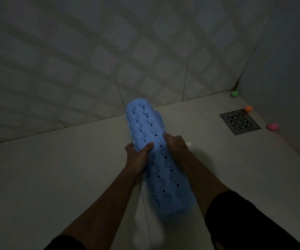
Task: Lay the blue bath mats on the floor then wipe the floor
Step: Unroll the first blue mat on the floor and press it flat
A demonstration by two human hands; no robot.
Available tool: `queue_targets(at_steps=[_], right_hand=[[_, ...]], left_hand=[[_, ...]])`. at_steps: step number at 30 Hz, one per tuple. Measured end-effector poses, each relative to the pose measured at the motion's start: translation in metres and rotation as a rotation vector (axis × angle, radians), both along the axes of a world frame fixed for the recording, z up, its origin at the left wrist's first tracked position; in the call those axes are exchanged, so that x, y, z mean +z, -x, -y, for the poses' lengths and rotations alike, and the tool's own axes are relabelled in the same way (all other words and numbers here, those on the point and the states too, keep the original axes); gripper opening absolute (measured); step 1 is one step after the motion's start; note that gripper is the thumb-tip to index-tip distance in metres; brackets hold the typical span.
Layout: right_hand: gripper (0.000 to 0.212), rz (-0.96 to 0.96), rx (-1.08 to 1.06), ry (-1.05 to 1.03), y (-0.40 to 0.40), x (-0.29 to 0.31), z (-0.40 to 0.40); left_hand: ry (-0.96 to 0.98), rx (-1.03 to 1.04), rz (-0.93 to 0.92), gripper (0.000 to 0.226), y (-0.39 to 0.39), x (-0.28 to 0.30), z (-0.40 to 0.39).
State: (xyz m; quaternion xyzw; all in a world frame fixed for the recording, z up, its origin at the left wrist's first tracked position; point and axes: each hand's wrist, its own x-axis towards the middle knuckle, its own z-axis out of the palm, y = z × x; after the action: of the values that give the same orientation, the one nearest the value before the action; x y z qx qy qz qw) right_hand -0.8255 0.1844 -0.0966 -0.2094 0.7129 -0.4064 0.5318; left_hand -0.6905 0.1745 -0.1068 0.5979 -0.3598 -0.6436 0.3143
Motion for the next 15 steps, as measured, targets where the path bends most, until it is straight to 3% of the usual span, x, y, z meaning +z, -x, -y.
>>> queue_targets(at_steps=[4,6,9,15], right_hand=[[0.054,-0.170,0.056,0.020,-0.001,-0.019,-0.002],[0.043,-0.217,0.083,0.043,-0.006,-0.025,-0.006],[0.054,-0.328,0.163,0.035,-0.015,-0.032,-0.009],[0.068,-0.731,0.358,-0.095,-0.038,-0.029,-0.016]], left_hand=[[0.005,-0.047,0.023,0.092,-0.001,-0.010,0.005],[0.047,-0.087,0.082,0.077,-0.006,-0.015,0.008],[0.111,-0.093,0.120,0.052,-0.014,-0.020,0.008],[0.182,-0.088,0.340,0.060,-0.033,-0.026,0.003]])
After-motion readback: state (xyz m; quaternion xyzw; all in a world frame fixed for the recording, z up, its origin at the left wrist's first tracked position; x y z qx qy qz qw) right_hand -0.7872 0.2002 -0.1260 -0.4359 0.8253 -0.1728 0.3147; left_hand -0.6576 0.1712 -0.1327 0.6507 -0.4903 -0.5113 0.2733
